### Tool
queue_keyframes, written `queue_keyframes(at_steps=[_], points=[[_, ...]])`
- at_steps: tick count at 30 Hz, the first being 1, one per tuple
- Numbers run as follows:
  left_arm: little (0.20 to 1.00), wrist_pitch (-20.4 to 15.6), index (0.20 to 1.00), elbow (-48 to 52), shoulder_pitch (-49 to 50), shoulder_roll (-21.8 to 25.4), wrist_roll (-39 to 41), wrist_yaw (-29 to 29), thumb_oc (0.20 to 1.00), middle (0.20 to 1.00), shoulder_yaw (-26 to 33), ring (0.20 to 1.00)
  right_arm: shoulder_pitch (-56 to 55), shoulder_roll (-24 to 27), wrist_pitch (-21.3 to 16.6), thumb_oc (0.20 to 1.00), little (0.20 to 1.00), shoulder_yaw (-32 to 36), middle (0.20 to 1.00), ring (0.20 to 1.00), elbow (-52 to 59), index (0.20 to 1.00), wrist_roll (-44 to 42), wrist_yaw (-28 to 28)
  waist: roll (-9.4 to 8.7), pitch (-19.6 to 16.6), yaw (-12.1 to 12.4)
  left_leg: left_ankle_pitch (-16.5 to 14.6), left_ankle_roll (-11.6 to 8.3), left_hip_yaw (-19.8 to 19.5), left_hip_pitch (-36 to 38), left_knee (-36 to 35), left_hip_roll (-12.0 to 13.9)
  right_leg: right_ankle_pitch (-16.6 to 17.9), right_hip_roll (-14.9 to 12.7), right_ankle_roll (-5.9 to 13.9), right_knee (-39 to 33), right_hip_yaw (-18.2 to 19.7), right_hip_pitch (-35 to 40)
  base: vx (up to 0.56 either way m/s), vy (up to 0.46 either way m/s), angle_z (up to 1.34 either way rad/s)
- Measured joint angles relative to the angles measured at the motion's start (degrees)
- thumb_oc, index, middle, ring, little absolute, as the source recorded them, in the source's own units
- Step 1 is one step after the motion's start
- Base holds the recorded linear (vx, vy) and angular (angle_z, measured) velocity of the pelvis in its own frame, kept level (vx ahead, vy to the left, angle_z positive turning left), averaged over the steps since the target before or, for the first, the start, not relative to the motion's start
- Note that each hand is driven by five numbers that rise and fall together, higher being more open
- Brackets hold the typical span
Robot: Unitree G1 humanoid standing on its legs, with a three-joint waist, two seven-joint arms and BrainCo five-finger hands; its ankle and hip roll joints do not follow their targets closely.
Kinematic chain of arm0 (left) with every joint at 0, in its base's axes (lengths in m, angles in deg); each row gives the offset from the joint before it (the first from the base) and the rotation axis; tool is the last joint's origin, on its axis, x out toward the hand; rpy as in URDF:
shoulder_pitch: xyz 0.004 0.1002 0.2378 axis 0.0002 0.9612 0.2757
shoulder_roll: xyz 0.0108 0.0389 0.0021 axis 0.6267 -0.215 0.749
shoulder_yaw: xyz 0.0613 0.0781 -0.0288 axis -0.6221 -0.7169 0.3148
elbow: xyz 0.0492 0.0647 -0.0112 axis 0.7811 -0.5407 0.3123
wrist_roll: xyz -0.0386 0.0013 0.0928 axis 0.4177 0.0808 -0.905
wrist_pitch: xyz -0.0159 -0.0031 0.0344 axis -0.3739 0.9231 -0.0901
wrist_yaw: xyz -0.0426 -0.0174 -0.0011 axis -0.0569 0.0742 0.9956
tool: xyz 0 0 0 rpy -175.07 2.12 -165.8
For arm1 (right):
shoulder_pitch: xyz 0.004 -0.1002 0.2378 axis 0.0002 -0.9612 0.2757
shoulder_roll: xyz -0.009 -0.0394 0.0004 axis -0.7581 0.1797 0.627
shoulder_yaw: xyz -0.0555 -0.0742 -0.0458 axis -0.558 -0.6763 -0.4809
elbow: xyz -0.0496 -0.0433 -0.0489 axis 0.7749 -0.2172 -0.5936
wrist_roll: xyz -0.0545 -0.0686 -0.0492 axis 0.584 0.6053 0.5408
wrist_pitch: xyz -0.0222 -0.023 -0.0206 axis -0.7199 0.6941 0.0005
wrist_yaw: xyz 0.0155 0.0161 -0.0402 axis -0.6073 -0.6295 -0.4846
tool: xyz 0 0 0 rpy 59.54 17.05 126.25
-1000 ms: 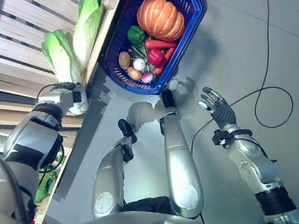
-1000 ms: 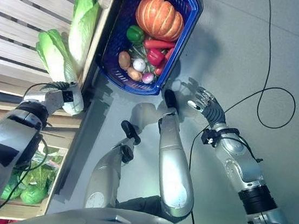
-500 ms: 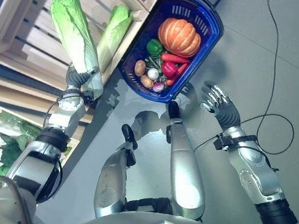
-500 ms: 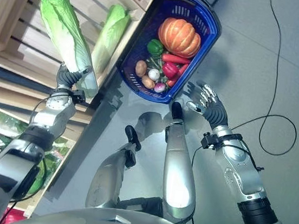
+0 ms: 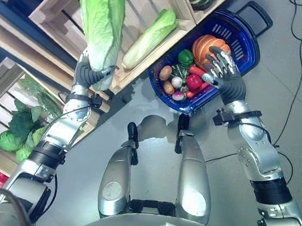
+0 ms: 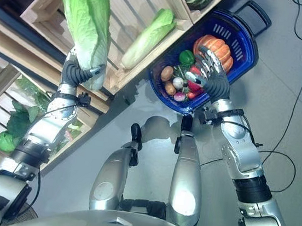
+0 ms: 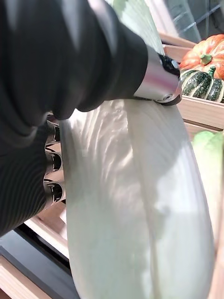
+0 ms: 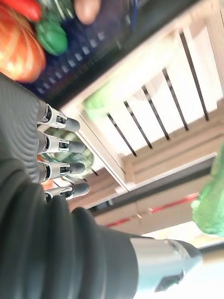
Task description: Pick up fruits and vegetables into the basket
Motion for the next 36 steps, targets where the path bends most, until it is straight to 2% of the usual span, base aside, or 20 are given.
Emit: queue_keyframes(at_steps=[3, 8, 13, 18, 25, 36], points=[[0.200, 0.0, 0.200, 0.6, -1.7, 0.0, -3.6, 1.7, 0.200, 0.200, -1.2, 0.200, 3.8, -0.5, 1.8, 1.000, 1.000, -2.4, 1.000, 1.000, -0.1, 1.000, -0.1, 2.3, -0.05, 0.0, 1.5, -0.2, 0.15, -0.5, 0.4, 0.1, 0.0, 0.1, -0.1, 0.18, -0.6, -0.4, 1.1, 0.00, -0.050, 0.11], [0.200, 2.0, 0.200, 0.6, -3.3, 1.1, -9.8, 3.1, 0.200, 0.200, -5.4, 0.200, 6.2, -2.3, 3.4, 1.000, 1.000, -5.4, 1.000, 1.000, -0.3, 1.000, -1.4, 4.3, -0.27, 0.1, 1.7, -0.8, 0.55, -1.0, 0.7, 1.1, -0.1, 0.3, -0.4, 0.51, -1.3, -1.2, 2.8, 0.01, -0.023, 0.09], [0.200, 4.9, 0.200, 0.6, -6.9, 2.4, -15.6, 3.0, 0.200, 0.200, -9.3, 0.200, 7.2, -3.6, 4.4, 1.000, 1.000, -7.4, 1.000, 1.000, -0.6, 1.000, -6.6, 6.5, -0.45, 0.1, 1.6, -1.4, 1.00, -1.0, 0.8, 2.1, -0.2, 0.7, -0.6, 1.23, -2.6, -1.3, 4.2, 0.00, -0.004, 0.01], [0.200, 7.2, 0.200, 0.5, -11.7, 3.1, -20.7, 3.0, 0.200, 0.200, -13.4, 0.200, 7.6, -6.1, 4.4, 1.000, 1.000, -8.7, 1.000, 1.000, -1.7, 1.000, -11.9, 7.3, -2.08, 0.1, 1.5, -1.4, 0.95, -1.0, 1.1, 2.2, -0.2, 0.8, -0.7, 1.30, -2.8, -1.3, 4.6, 0.00, 0.000, 0.00], [0.200, 10.0, 0.200, -0.3, -14.2, 4.4, -25.2, 2.7, 0.200, 0.200, -16.6, 0.200, 7.8, -6.5, 4.2, 1.000, 1.000, -10.0, 1.000, 1.000, -3.7, 1.000, -15.9, 8.0, -2.28, 0.1, 1.3, -1.6, 0.99, -0.9, 1.4, 2.3, -0.2, 1.0, -0.8, 1.28, -2.8, -1.4, 5.1, 0.00, 0.000, 0.00], [0.200, 10.2, 0.200, -0.5, -15.8, 4.9, -32.1, 1.2, 0.200, 0.200, -20.2, 0.200, 7.6, -6.7, 1.9, 1.000, 1.000, -12.3, 1.000, 1.000, -8.1, 1.000, -24.5, 8.0, -2.73, 0.1, 1.1, -1.8, 1.26, -0.9, 1.9, 2.3, -0.3, 1.7, -0.7, 1.76, -4.8, -1.5, 6.5, 0.00, 0.000, 0.00]])
